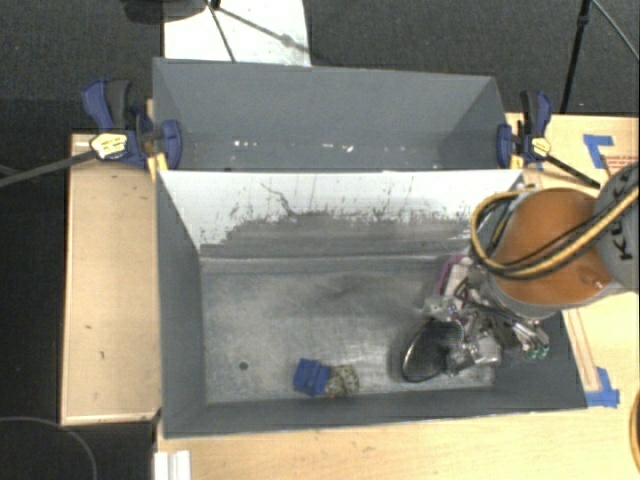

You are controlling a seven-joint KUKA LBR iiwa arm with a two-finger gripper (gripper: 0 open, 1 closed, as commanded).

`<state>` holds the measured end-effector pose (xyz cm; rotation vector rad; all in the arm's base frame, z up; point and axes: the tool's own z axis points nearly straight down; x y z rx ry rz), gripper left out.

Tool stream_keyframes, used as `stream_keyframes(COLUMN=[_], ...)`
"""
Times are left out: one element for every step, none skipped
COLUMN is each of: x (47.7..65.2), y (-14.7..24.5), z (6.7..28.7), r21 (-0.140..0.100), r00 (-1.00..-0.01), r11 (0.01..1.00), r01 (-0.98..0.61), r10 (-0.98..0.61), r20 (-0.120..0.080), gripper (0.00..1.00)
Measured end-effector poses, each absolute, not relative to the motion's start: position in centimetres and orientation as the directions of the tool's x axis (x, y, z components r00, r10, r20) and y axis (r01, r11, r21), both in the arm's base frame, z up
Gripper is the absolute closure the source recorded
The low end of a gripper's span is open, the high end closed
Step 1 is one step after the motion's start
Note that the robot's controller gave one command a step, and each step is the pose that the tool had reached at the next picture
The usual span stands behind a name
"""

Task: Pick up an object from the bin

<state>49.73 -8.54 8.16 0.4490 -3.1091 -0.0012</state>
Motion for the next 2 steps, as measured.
stream_keyframes(x=[48.4, 54.1], y=[-7.4, -3.5], z=[19.7, 34.0], r21=[-0.003, -0.006], r00=[-0.971, -0.831], r11=[0.971, 0.831], r01=[-0.240, -0.556], r10=[-0.240, -0.556], r20=[-0.008, -0.009], gripper=[1.00, 1.00])
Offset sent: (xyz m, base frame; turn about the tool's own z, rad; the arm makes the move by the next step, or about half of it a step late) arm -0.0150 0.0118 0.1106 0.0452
